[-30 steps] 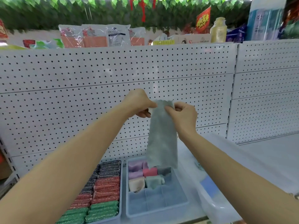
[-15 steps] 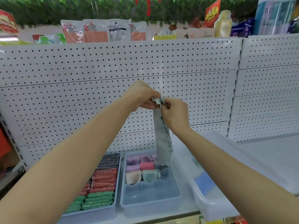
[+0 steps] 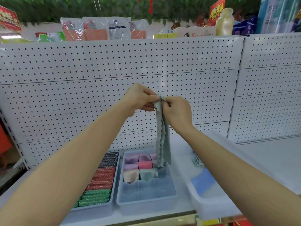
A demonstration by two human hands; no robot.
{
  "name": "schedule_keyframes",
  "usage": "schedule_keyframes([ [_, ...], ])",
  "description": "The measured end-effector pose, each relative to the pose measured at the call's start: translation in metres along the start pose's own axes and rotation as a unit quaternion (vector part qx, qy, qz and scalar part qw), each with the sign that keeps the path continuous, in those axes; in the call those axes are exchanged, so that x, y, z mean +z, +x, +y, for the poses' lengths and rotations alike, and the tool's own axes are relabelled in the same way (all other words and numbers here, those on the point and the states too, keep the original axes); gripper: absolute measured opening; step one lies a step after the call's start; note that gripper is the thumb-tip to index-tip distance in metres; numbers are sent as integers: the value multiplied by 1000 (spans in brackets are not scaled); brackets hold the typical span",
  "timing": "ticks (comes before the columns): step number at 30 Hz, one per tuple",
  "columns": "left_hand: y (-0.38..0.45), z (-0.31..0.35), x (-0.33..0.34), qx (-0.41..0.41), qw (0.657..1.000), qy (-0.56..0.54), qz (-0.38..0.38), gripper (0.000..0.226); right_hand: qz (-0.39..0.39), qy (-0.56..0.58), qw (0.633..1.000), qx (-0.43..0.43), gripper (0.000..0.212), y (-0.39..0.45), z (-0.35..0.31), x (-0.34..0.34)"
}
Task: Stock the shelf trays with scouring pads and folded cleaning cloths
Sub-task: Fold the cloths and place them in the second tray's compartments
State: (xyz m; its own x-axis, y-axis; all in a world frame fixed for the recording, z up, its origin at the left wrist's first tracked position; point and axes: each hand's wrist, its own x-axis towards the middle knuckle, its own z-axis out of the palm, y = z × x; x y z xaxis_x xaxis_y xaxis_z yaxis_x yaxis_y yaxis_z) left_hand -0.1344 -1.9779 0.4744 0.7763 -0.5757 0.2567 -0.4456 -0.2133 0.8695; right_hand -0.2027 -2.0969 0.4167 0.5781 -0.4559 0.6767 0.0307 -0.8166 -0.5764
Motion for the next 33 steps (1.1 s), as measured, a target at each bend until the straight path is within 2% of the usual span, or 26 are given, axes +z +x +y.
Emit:
schedule_keyframes([
  [3,0,-1,5,1,1000,7,5,15,-10,-6,1000,1,44,-2,-2,-1],
  [5,2,-1,7,2,1000,6,12,25,-34,0,999,2,41,-4,-5,-4],
  [8,4,-3,8,-6,1000,2,23,44,-99,33,994,11,25,-7,-9,-8],
  [10,5,-3,7,-13,1000,-1,18,46,-153,86,984,26,18,-10,-11,-10],
  [13,4,-2,6,-11,1000,-7,3,29,-212,137,966,49,48,-14,-10,-9],
  [15,3,-3,7,6,1000,-9,18,15,-225,159,960,46,59,-15,-6,-4],
  [17,2,-7,10,26,999,0,41,8,-229,185,955,45,62,-14,-3,1],
  [19,3,-10,12,44,996,36,66,6,-225,191,954,47,55,-14,-4,1],
  [22,5,-7,8,50,993,71,78,9,-146,200,966,69,35,-16,0,-1],
  [24,5,1,-1,43,995,58,72,11,-92,194,972,96,52,-15,12,0],
  [25,4,5,-7,40,996,44,66,11,-99,207,967,114,62,-16,19,0],
  [27,3,12,-16,36,998,17,56,12,-163,284,931,160,63,-19,31,1],
  [29,4,14,-21,33,997,5,68,13,-224,373,880,190,47,-25,37,3],
  [33,9,7,-25,8,993,12,116,7,-249,464,820,224,31,-41,37,13],
])
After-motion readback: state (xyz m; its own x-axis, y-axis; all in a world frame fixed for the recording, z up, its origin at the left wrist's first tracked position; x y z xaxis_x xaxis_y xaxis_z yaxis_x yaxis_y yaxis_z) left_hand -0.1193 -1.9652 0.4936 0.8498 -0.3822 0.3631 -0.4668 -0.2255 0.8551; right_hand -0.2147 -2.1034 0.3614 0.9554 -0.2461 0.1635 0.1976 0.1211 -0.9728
